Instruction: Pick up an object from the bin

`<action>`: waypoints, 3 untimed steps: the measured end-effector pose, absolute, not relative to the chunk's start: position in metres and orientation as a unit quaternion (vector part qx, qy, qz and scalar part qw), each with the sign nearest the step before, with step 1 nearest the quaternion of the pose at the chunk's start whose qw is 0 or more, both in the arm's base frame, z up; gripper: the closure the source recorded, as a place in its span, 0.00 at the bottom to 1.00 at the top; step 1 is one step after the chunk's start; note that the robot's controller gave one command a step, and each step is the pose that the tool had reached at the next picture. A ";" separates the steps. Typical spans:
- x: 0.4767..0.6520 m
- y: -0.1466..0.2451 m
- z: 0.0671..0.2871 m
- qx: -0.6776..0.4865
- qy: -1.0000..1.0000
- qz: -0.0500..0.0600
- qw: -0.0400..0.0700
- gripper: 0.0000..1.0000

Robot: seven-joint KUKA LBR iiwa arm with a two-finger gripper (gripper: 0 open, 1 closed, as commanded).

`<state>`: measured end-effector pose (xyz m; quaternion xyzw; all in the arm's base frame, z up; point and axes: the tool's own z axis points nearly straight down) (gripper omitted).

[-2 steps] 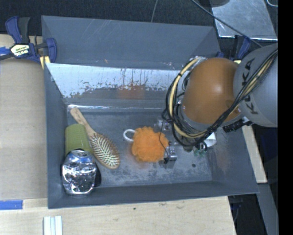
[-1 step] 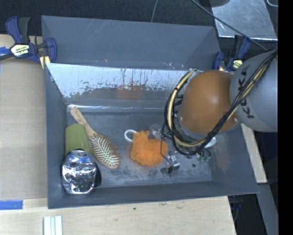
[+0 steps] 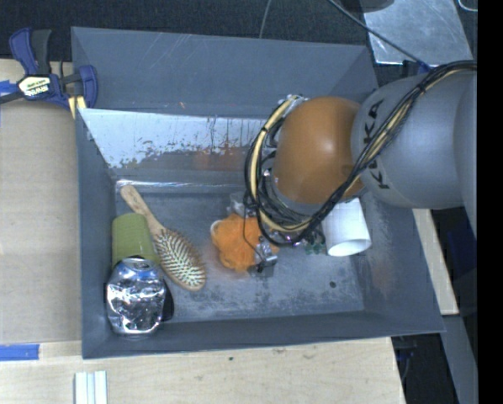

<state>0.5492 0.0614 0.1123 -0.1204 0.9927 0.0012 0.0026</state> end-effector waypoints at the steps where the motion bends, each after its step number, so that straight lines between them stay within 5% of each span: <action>1: 0.491 0.078 0.132 -0.156 0.988 0.002 0.003 0.00; 2: 0.492 0.077 0.131 -0.155 0.988 0.001 0.004 1.00; 3: 0.517 0.111 0.138 -0.122 0.992 0.002 0.006 1.00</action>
Offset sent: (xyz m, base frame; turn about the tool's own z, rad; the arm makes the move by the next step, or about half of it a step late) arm -0.0577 0.0157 0.0184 -0.0713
